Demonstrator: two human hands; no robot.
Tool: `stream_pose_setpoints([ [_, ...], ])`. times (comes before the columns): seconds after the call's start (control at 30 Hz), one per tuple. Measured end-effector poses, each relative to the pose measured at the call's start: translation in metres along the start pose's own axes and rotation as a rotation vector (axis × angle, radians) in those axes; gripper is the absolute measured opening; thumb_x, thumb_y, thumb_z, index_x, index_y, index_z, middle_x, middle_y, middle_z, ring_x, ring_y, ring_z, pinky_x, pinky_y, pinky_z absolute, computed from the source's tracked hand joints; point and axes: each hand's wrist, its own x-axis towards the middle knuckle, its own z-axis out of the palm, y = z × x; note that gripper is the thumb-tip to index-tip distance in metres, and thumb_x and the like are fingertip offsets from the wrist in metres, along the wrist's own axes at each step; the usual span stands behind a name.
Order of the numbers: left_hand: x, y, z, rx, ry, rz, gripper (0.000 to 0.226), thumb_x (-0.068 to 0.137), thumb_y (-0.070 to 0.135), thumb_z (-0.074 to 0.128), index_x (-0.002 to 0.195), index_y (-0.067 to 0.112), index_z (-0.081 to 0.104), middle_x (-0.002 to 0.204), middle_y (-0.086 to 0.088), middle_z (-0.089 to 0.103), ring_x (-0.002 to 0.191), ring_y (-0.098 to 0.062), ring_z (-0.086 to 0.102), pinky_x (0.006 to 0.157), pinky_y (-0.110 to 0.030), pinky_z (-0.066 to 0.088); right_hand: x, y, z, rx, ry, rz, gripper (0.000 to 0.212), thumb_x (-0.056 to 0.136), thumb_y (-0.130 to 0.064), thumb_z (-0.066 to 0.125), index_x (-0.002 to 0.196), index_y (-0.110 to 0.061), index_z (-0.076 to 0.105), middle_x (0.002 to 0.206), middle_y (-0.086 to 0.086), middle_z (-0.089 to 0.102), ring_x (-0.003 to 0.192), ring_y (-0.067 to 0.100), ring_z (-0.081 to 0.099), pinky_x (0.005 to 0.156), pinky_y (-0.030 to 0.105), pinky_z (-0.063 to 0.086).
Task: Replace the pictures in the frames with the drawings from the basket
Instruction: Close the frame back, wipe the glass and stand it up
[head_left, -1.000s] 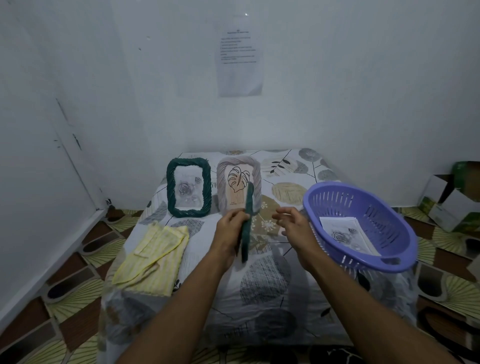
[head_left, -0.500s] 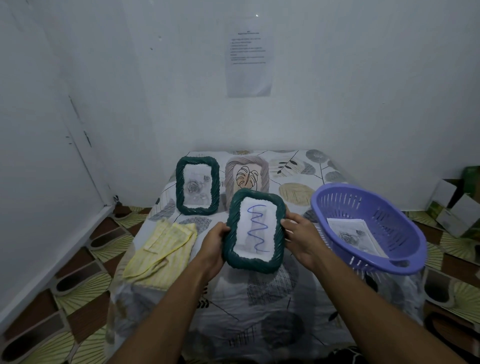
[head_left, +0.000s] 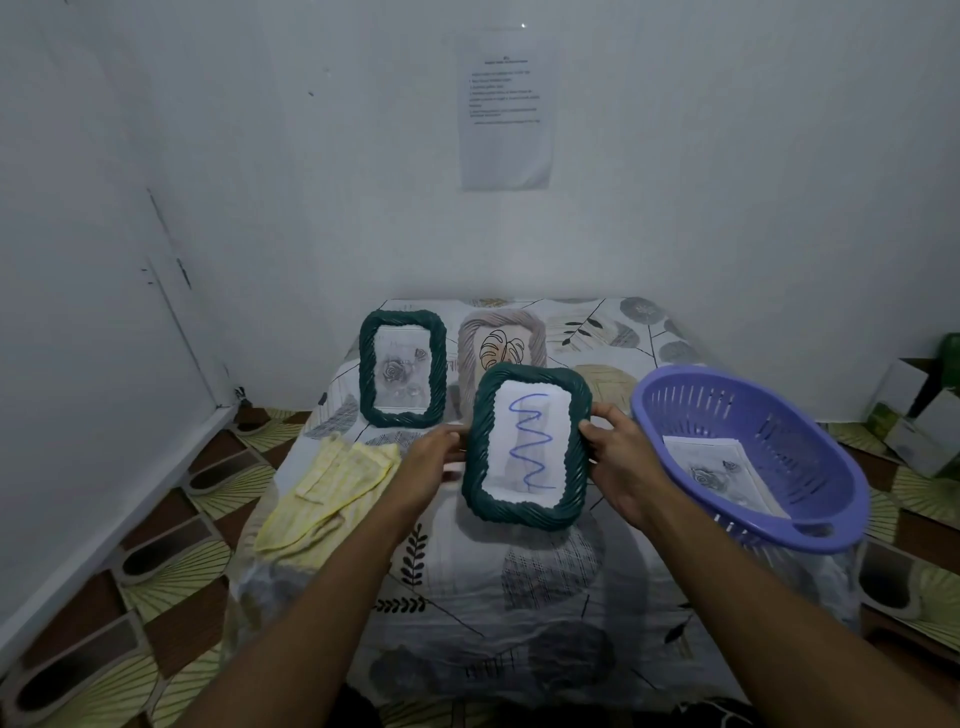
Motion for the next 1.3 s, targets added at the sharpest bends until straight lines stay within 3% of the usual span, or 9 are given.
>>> stream_pose_setpoints([
  [0.17,0.0,-0.03,-0.062,0.846,0.296,0.212,0.031,0.083,0.018,0.065,0.112,0.007,0.066,0.114,-0.01,0.064,0.104,-0.024,0.057,0.087,-0.029,0.042,0.003,0.003,0.006,0.008,-0.001,-0.021,0.023,0.1,-0.004,0.043,0.12,-0.007,0.055,0.103,0.017,0.064,0.078,0.023,0.057,0.061,0.033,0.048],
  [0.33,-0.004,-0.058,-0.088,1.084,0.261,0.095,0.03,0.085,0.018,0.064,0.103,-0.006,0.064,0.109,-0.02,0.061,0.104,-0.033,0.055,0.087,-0.037,0.041,0.002,0.005,0.013,0.001,-0.025,-0.044,0.021,0.099,-0.003,0.044,0.113,-0.01,0.058,0.099,0.011,0.066,0.076,0.02,0.058,0.062,0.031,0.048],
  [0.6,-0.007,-0.045,-0.066,0.915,0.483,0.145,0.022,0.089,0.02,0.057,0.069,0.011,0.06,0.069,-0.007,0.064,0.069,-0.026,0.059,0.06,-0.036,0.045,-0.002,0.005,0.009,-0.038,-0.041,-0.049,0.021,0.099,-0.005,0.044,0.114,-0.01,0.058,0.096,0.008,0.066,0.073,0.017,0.058,0.059,0.031,0.047],
  [0.73,-0.005,-0.008,-0.04,0.101,0.558,0.057,0.02,0.092,0.027,0.059,0.077,0.014,0.06,0.073,0.0,0.062,0.067,-0.014,0.055,0.054,-0.026,0.04,-0.001,0.006,0.009,-0.048,-0.038,-0.052,0.022,0.099,-0.005,0.045,0.116,-0.009,0.058,0.096,0.01,0.066,0.072,0.018,0.059,0.057,0.03,0.048],
  [0.83,-0.009,0.015,-0.016,-0.075,0.51,0.156,0.017,0.096,0.031,0.055,0.083,0.02,0.059,0.08,0.004,0.064,0.067,-0.008,0.056,0.052,-0.015,0.044,0.0,0.006,0.013,-0.043,-0.025,-0.057,0.021,0.098,-0.005,0.046,0.114,-0.011,0.06,0.096,0.01,0.067,0.072,0.017,0.06,0.057,0.029,0.049],
  [0.97,-0.02,0.023,0.022,0.296,0.291,0.46,0.01,0.098,0.033,0.049,0.096,0.034,0.059,0.085,0.007,0.066,0.07,-0.002,0.056,0.063,-0.011,0.042,-0.001,0.005,0.02,0.004,-0.018,-0.064,0.021,0.097,-0.002,0.045,0.103,-0.015,0.061,0.088,0.009,0.068,0.062,0.011,0.065,0.05,0.025,0.049],
  [1.07,-0.015,0.016,0.044,0.742,0.119,0.607,0.038,0.103,0.024,0.038,0.139,0.019,0.047,0.143,-0.005,0.049,0.133,-0.014,0.042,0.116,-0.033,0.023,-0.002,0.006,0.022,0.033,-0.049,-0.071,0.023,0.096,-0.001,0.044,0.104,-0.014,0.061,0.09,0.01,0.07,0.064,0.011,0.067,0.053,0.025,0.052],
  [1.17,-0.01,0.014,0.051,1.15,0.146,0.638,0.051,0.103,0.034,0.02,0.152,0.02,0.02,0.16,0.007,0.01,0.148,-0.008,0.005,0.119,-0.046,-0.01,-0.005,0.009,0.018,0.075,-0.061,-0.089,0.023,0.096,0.0,0.045,0.107,-0.013,0.062,0.097,0.011,0.072,0.074,0.015,0.069,0.061,0.027,0.054],
  [1.3,-0.028,0.004,0.056,1.231,0.047,0.715,0.058,0.101,0.045,0.009,0.152,0.02,0.02,0.16,0.006,0.01,0.148,-0.009,0.005,0.117,-0.051,-0.012,-0.003,0.005,0.009,0.114,0.001,-0.117,0.019,0.097,-0.002,0.044,0.107,-0.01,0.058,0.094,0.015,0.072,0.075,0.021,0.07,0.061,0.033,0.057],
])
